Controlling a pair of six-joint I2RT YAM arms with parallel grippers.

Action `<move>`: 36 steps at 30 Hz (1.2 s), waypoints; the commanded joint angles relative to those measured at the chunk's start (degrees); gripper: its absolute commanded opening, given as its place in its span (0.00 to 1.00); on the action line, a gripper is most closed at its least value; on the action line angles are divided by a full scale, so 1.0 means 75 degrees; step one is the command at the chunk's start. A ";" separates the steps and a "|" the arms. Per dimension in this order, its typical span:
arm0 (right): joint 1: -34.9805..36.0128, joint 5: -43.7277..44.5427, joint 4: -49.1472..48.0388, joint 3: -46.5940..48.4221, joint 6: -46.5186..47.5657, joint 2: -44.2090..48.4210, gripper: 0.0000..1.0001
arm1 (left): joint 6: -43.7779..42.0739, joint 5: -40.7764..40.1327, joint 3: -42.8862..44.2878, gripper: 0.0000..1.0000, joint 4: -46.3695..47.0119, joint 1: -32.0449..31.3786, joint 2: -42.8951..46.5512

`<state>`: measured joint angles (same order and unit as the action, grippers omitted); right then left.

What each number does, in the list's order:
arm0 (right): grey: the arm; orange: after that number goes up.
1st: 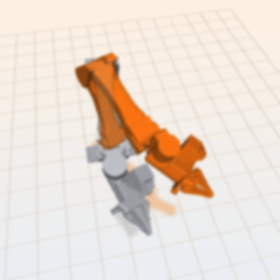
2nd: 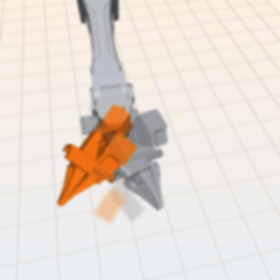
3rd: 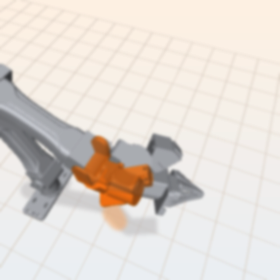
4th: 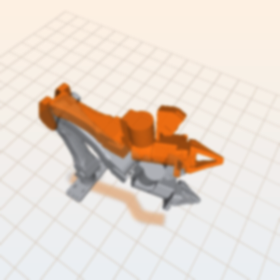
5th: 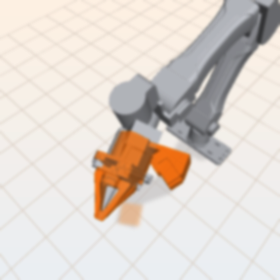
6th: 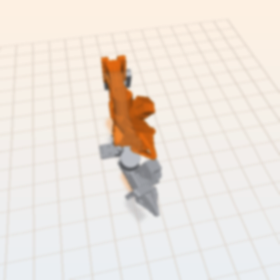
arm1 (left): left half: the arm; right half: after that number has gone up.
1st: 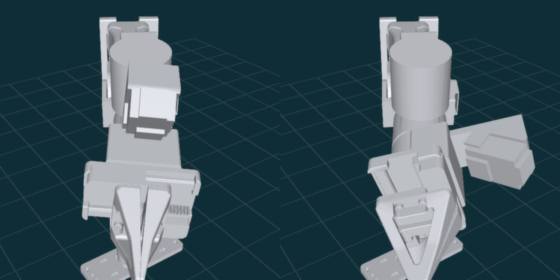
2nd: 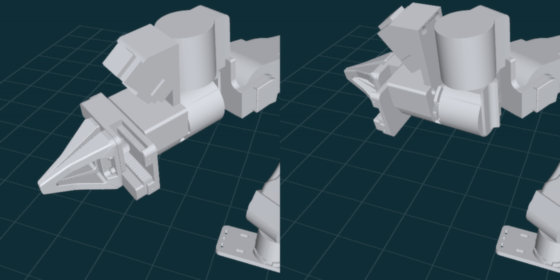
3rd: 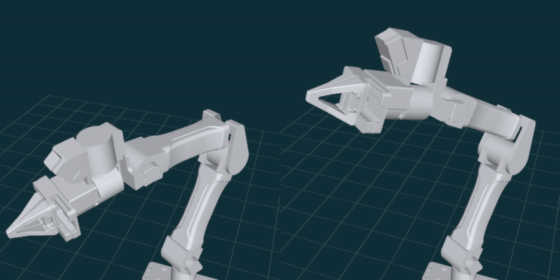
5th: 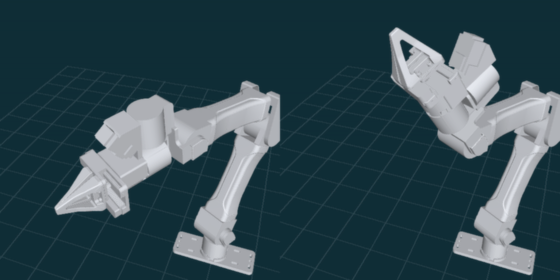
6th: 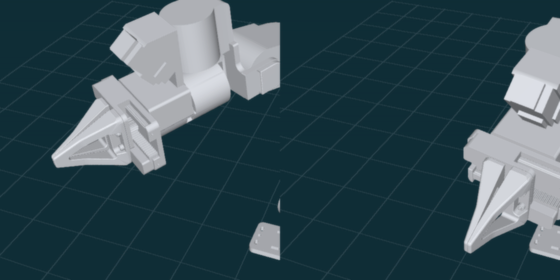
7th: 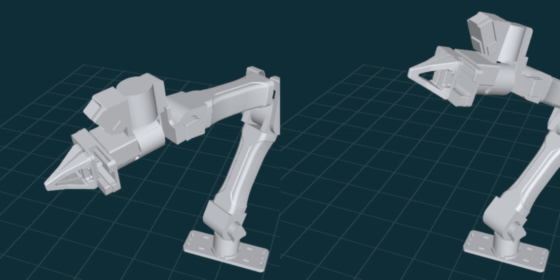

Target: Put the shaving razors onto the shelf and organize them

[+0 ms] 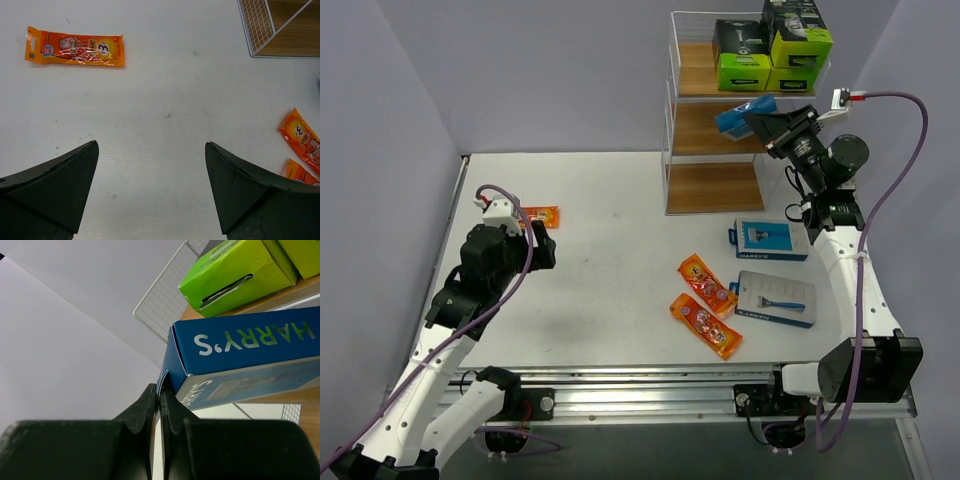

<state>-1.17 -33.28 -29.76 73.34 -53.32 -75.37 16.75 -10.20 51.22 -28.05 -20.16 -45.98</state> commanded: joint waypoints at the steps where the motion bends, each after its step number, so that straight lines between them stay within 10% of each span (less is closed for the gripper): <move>1: -0.0113 -0.0344 -0.1433 -0.0284 -0.0226 0.0112 0.00 | -0.0089 0.0059 0.0084 0.96 0.0307 -0.0019 0.0001; 17: -0.0558 -0.0228 -0.2489 -0.3004 -0.0730 0.0873 0.00 | -0.0089 0.0188 0.0084 0.96 0.0319 -0.0019 -0.0046; 36: -0.0969 0.0921 -0.1025 -0.3322 -0.1503 0.0839 0.00 | -0.0078 0.0270 0.0084 0.96 0.0330 -0.0007 -0.0175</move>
<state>-7.86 -28.21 -36.25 47.11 -63.00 -68.64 16.73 -8.86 51.22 -28.03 -20.16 -47.22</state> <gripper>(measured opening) 0.009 0.966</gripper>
